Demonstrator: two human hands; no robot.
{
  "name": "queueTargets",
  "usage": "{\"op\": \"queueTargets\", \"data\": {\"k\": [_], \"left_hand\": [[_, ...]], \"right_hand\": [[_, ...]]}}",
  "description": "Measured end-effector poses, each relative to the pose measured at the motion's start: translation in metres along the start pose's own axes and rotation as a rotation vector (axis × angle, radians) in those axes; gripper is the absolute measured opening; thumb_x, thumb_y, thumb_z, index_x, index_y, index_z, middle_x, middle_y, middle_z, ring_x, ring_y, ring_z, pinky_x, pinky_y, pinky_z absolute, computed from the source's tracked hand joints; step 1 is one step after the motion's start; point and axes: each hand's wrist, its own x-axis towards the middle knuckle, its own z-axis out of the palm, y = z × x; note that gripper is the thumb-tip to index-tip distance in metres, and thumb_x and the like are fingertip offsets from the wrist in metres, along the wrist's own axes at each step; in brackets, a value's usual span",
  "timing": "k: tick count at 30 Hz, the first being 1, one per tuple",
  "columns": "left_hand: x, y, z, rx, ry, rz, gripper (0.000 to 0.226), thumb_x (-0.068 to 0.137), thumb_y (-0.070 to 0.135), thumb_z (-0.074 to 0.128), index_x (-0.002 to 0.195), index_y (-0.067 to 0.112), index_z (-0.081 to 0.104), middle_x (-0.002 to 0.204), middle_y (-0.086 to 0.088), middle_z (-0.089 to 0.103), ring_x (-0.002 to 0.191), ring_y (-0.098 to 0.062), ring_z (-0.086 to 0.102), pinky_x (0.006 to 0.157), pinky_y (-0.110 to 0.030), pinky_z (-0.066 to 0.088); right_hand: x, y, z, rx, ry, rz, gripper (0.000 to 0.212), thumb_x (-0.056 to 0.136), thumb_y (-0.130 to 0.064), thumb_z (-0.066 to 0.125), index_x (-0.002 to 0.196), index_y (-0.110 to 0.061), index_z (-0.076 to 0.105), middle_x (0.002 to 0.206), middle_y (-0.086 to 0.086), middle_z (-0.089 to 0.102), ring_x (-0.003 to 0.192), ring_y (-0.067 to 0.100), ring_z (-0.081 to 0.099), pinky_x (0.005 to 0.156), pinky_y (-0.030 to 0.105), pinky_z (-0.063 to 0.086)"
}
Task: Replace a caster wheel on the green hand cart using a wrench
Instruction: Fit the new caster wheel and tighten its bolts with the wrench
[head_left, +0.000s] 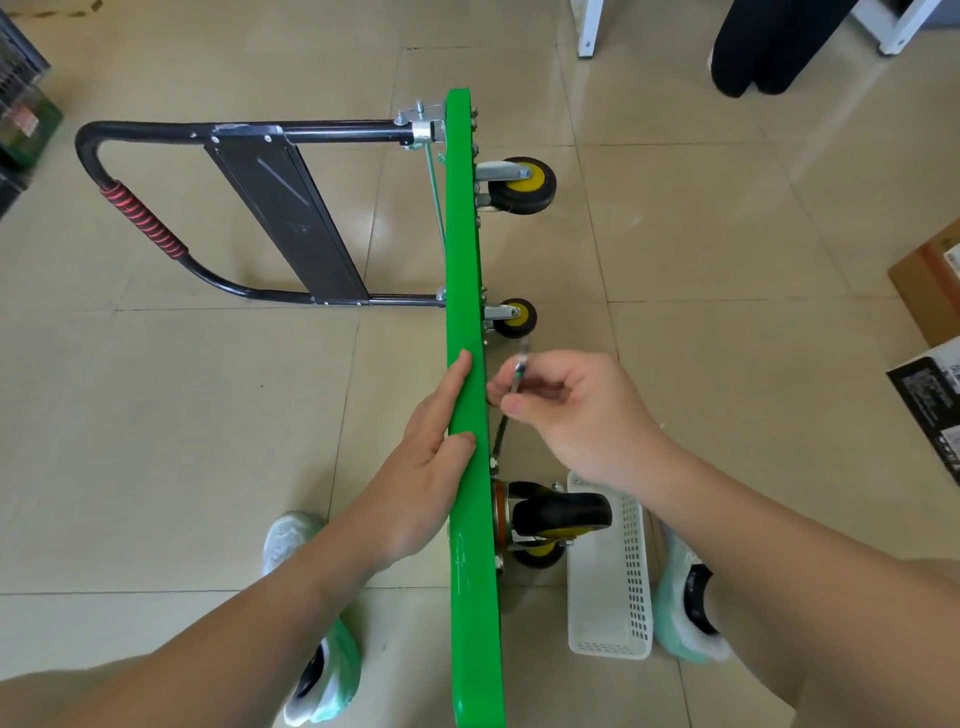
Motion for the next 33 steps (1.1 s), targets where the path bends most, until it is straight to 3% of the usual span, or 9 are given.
{"op": "queueTargets", "data": {"k": [4,6,10,14,20,24,33], "left_hand": [[0.0,0.0,0.001,0.002,-0.001,0.0,0.074,0.094,0.038,0.032,0.159,0.059,0.005,0.158,0.03,0.023,0.141,0.017,0.027,0.121,-0.021,0.028],[0.001,0.0,0.001,0.006,0.002,-0.003,0.074,0.092,0.04,0.032,0.159,0.06,0.005,0.157,0.031,0.023,0.139,0.022,0.026,0.116,-0.014,0.028],[0.002,-0.001,0.002,0.012,0.007,0.004,0.075,0.092,0.039,0.032,0.16,0.058,0.005,0.16,0.028,0.022,0.146,0.013,0.025,0.121,-0.021,0.026],[0.003,-0.002,0.002,0.025,0.024,0.011,0.076,0.092,0.038,0.033,0.16,0.057,0.007,0.157,0.032,0.023,0.141,0.022,0.024,0.121,-0.017,0.023],[0.001,-0.003,0.002,0.057,0.026,0.009,0.07,0.11,0.017,0.034,0.161,0.054,0.006,0.162,0.029,0.02,0.15,0.007,0.023,0.128,-0.035,0.023],[0.001,0.0,0.003,0.043,0.027,0.009,0.074,0.095,0.035,0.032,0.16,0.056,0.006,0.162,0.031,0.02,0.149,0.012,0.021,0.129,-0.032,0.02],[0.002,-0.003,0.004,0.024,0.022,0.0,0.075,0.092,0.039,0.032,0.159,0.06,0.006,0.162,0.031,0.02,0.147,0.01,0.026,0.126,-0.033,0.026]], "right_hand": [[0.002,-0.01,-0.01,0.106,0.094,-0.012,0.034,0.092,0.01,0.062,0.093,-0.023,0.071,0.088,-0.011,0.079,0.09,0.01,0.076,0.08,0.017,0.057],[0.001,-0.014,-0.013,0.08,0.083,-0.026,0.033,0.092,0.008,0.064,0.094,-0.024,0.071,0.089,-0.01,0.079,0.091,0.012,0.076,0.083,0.021,0.058],[-0.009,-0.02,-0.007,0.121,0.047,-0.088,0.034,0.084,-0.003,0.07,0.087,-0.035,0.077,0.091,-0.011,0.079,0.093,0.012,0.076,0.084,0.02,0.058],[-0.017,-0.021,0.002,0.132,-0.008,-0.159,0.04,0.084,-0.007,0.069,0.093,-0.045,0.077,0.095,-0.012,0.078,0.096,0.012,0.075,0.087,0.022,0.058],[-0.016,-0.019,0.01,0.13,-0.004,-0.157,0.044,0.084,-0.011,0.069,0.095,-0.053,0.075,0.095,-0.018,0.077,0.098,0.011,0.075,0.09,0.025,0.058],[-0.014,-0.017,0.013,0.136,0.013,-0.128,0.043,0.082,-0.012,0.068,0.09,-0.054,0.075,0.093,-0.018,0.077,0.097,0.009,0.075,0.09,0.026,0.058],[-0.006,-0.021,0.005,0.18,0.008,-0.14,0.039,0.081,-0.011,0.068,0.088,-0.048,0.077,0.09,-0.015,0.078,0.095,0.01,0.075,0.087,0.026,0.059]]}}
